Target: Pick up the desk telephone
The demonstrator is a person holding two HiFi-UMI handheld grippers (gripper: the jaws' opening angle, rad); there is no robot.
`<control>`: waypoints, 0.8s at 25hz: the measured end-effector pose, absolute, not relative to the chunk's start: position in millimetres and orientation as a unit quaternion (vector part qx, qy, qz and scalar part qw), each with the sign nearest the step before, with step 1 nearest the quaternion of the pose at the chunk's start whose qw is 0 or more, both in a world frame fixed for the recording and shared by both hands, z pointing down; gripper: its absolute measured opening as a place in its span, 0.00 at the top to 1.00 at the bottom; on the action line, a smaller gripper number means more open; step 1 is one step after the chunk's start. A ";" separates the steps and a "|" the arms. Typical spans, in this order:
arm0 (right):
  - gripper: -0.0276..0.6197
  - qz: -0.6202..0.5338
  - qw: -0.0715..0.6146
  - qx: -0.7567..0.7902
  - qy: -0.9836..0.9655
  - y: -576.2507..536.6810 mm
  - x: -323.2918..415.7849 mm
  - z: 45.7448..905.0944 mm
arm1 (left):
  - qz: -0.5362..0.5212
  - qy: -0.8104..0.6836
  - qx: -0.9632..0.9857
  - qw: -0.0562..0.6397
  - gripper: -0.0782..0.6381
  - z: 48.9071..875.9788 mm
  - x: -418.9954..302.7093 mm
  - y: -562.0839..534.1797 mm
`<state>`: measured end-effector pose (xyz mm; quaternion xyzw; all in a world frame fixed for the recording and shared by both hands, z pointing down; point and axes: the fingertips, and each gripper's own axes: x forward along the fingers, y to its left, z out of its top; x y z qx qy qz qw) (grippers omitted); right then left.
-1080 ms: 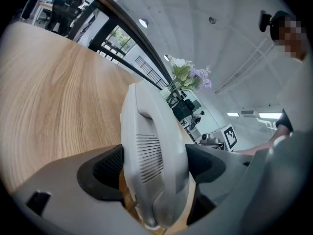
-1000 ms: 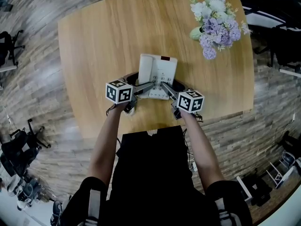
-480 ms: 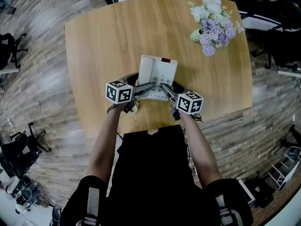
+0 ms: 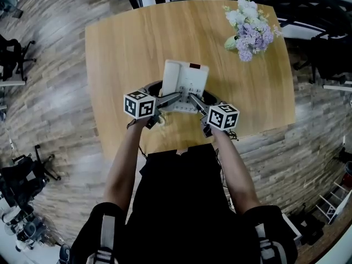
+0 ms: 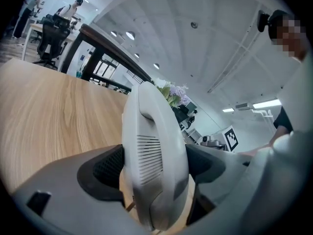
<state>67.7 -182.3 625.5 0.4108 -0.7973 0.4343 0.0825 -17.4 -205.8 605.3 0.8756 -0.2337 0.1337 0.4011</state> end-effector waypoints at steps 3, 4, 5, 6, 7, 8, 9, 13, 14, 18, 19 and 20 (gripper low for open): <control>0.57 0.426 0.083 0.410 -0.802 -179.7 60.2 617.9 | 0.131 -0.237 0.879 0.393 0.34 596.6 -24.3 -203.5; 0.57 0.424 0.082 0.410 -0.803 -178.7 57.8 615.6 | 0.130 -0.238 0.880 0.391 0.34 593.9 -26.6 -202.7; 0.57 0.422 0.082 0.410 -0.804 -177.6 55.5 613.2 | 0.130 -0.238 0.881 0.388 0.34 591.1 -28.8 -201.9; 0.57 0.420 0.081 0.411 -0.805 -176.4 53.2 610.9 | 0.129 -0.239 0.882 0.385 0.34 588.5 -31.0 -201.0; 0.57 0.418 0.081 0.412 -0.806 -175.0 50.9 608.7 | 0.128 -0.239 0.883 0.382 0.34 586.2 -33.2 -199.9; 0.57 0.416 0.082 0.412 -0.806 -173.3 48.7 606.8 | 0.128 -0.240 0.885 0.379 0.34 584.1 -35.3 -198.4; 0.57 0.414 0.082 0.412 -0.807 -171.5 46.7 605.2 | 0.128 -0.240 0.886 0.376 0.34 582.3 -37.2 -196.8; 0.57 0.402 0.085 0.416 -0.811 -165.6 41.2 598.0 | 0.129 -0.239 0.891 0.365 0.34 575.0 -42.0 -191.2; 0.57 0.398 0.086 0.418 -0.812 -163.9 40.3 595.3 | 0.127 -0.239 0.891 0.363 0.34 572.7 -43.0 -189.3; 0.57 0.383 0.084 0.424 -0.816 -155.8 36.5 584.5 | 0.116 -0.242 0.894 0.358 0.34 562.5 -47.5 -180.6; 0.57 0.380 0.083 0.425 -0.817 -154.4 35.2 581.7 | 0.114 -0.243 0.896 0.355 0.34 559.8 -48.8 -179.0; 0.57 0.377 0.081 0.427 -0.818 -153.2 34.2 578.7 | 0.113 -0.243 0.897 0.352 0.34 556.9 -49.9 -177.9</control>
